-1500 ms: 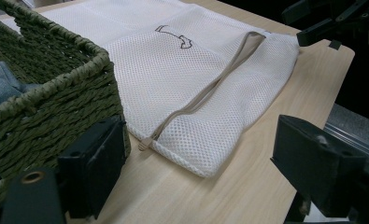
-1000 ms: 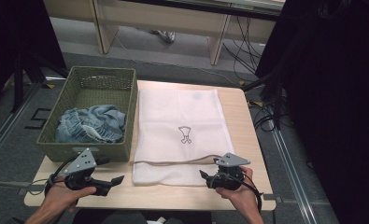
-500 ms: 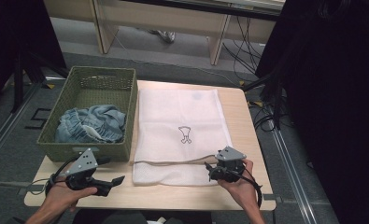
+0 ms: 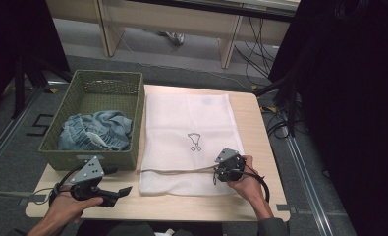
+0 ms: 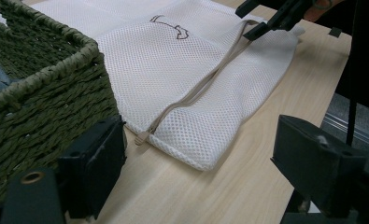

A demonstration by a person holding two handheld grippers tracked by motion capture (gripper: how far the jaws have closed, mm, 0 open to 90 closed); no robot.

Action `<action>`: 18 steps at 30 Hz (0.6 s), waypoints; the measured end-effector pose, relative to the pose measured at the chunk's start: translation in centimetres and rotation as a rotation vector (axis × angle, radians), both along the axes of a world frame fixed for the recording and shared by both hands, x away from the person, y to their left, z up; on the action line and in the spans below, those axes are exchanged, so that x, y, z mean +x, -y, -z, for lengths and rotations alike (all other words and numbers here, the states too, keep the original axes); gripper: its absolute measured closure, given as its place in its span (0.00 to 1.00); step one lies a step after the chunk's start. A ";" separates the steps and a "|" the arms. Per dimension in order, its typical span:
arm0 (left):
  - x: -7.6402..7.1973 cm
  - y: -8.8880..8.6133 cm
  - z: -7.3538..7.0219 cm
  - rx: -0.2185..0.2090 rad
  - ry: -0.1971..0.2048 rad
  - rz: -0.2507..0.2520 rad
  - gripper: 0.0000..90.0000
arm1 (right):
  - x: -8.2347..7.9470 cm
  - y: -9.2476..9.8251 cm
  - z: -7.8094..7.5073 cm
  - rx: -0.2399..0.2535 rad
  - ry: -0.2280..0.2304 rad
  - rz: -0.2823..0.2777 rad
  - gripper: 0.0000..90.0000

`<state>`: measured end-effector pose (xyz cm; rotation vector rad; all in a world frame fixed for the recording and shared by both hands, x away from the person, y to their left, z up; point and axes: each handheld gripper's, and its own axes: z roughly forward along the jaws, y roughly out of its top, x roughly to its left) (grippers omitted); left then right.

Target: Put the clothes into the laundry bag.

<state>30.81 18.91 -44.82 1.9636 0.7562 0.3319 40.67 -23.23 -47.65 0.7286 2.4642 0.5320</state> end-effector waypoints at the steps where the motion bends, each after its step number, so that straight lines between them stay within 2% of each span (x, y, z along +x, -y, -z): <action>1: 0.0 0.0 0.0 -0.002 0.000 0.000 0.18 | 0.3 -0.1 0.2 -0.016 0.004 -0.006 0.48; 3: 0.0 0.0 0.0 -0.014 -0.003 0.004 0.18 | 0.6 -0.2 0.4 -0.039 0.002 -0.015 0.47; 5: 0.1 0.1 0.0 -0.004 -0.005 0.014 0.18 | 1.1 -0.3 0.7 -0.058 0.008 -0.019 0.47; 6: 0.1 0.1 0.1 -0.005 -0.006 0.009 0.18 | 1.2 -0.4 0.8 -0.061 -0.006 -0.018 0.48; 7: 0.0 0.2 0.1 -0.017 -0.016 0.001 0.18 | 1.4 -0.7 0.8 -0.069 0.002 -0.025 0.48; 10: -0.1 0.3 0.1 -0.017 -0.022 -0.001 0.18 | 1.6 -1.3 0.7 -0.063 0.003 -0.048 0.48; 11: 0.0 0.3 0.1 -0.017 -0.021 0.001 0.18 | 1.6 -2.0 0.5 -0.054 0.028 -0.072 0.49; 13: 0.0 0.4 0.1 -0.015 -0.018 0.003 0.18 | 1.6 -2.4 0.3 -0.045 0.038 -0.088 0.50; 14: 0.0 0.4 0.1 -0.011 -0.018 0.001 0.18 | 1.6 -3.1 -0.2 -0.019 0.053 -0.121 0.55; 16: 0.0 0.4 0.1 -0.006 -0.019 0.006 0.18 | 1.6 -3.5 -0.3 -0.011 0.066 -0.127 0.57; 18: 0.0 0.5 0.1 -0.019 -0.020 0.006 0.18 | 1.4 -4.2 -0.5 0.008 0.069 -0.153 0.65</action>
